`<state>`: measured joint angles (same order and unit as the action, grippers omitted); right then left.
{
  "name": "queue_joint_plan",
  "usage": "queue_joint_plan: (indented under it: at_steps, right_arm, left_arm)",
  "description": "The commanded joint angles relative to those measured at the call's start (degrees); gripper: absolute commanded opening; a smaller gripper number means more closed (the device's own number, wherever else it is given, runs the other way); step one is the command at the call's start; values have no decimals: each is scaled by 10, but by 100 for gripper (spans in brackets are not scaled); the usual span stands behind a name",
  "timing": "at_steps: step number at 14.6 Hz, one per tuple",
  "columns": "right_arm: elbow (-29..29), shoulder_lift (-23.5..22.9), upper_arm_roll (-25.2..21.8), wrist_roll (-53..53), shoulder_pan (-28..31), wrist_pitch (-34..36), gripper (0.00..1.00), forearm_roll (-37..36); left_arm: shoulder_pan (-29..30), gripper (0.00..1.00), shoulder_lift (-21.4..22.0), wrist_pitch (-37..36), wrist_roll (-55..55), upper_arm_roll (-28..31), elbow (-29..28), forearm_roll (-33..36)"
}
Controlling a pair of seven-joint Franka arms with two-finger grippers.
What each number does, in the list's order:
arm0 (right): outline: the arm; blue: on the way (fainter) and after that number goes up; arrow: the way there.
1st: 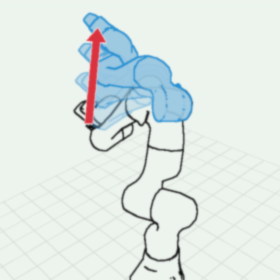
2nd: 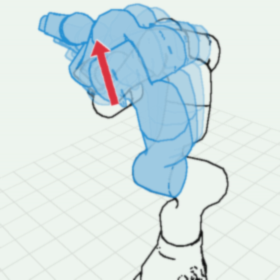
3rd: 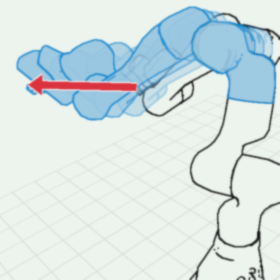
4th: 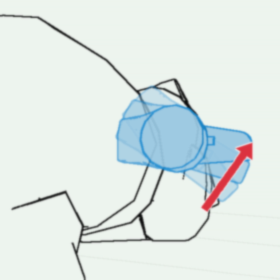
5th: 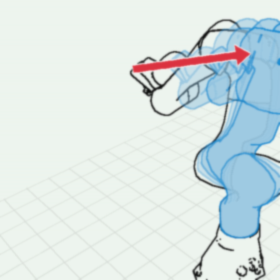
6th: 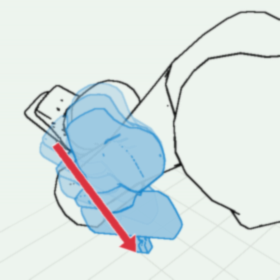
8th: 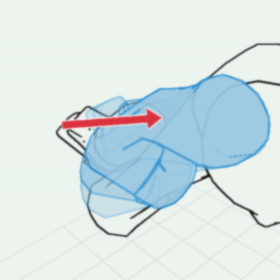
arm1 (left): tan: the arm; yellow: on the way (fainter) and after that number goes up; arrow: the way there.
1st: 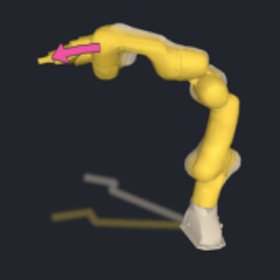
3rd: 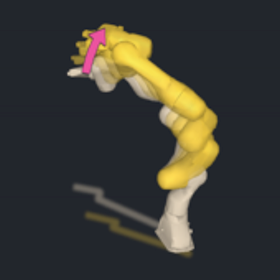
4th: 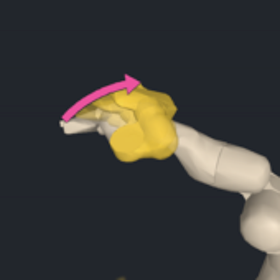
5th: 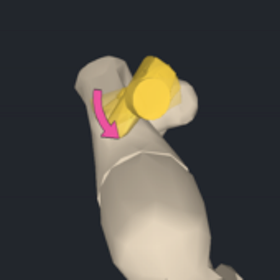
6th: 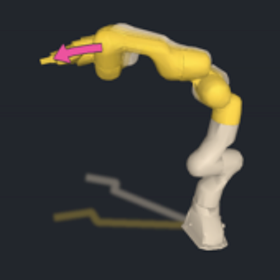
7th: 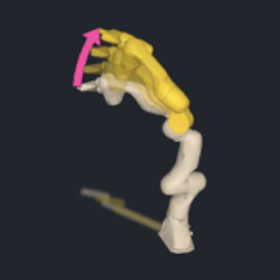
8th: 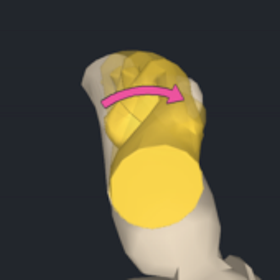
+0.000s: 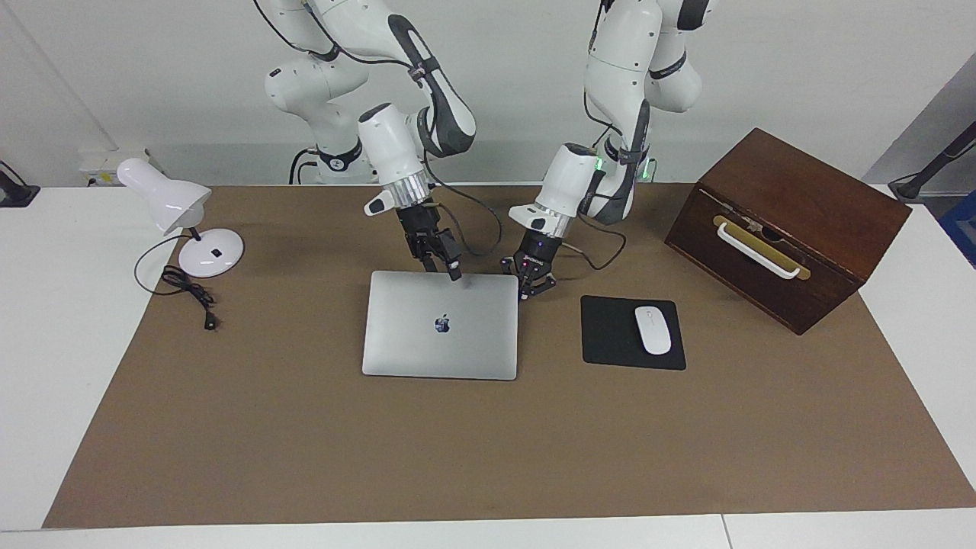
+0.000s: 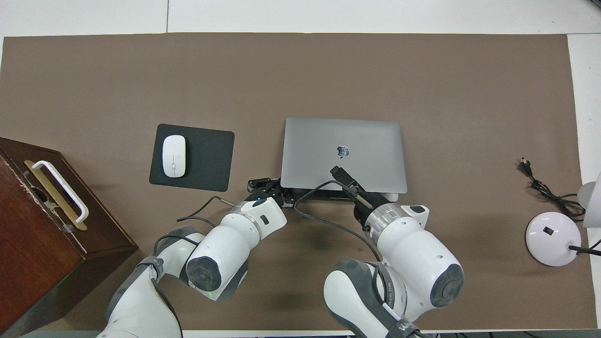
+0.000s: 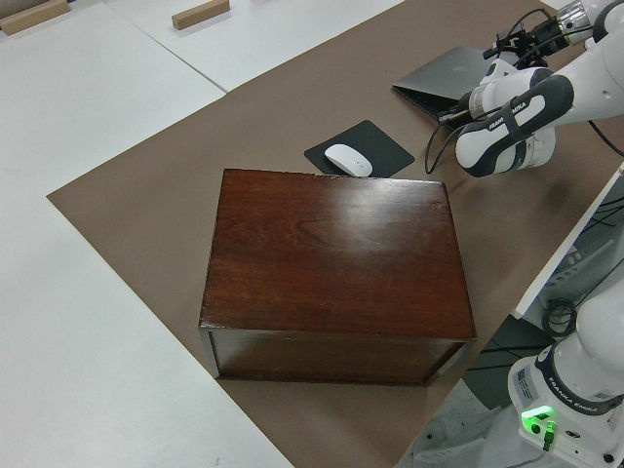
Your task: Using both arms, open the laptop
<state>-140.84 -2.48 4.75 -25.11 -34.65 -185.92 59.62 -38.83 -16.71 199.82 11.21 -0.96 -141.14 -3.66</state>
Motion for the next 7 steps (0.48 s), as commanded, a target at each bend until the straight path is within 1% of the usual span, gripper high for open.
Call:
queue_joint_plan:
  at_steps: [1,5,7]
  right_arm:
    - [32,-16,4,35,18,13,100,19]
    - [35,-17,3,37,19,24,100,19]
    - [39,-17,0,55,27,52,100,19]
  left_arm:
    - [0,0,-25,9,-5,-1,18,7]
    - [0,0,-25,9,-6,-1,19,8]
    - [0,0,-25,9,-6,-1,18,7]
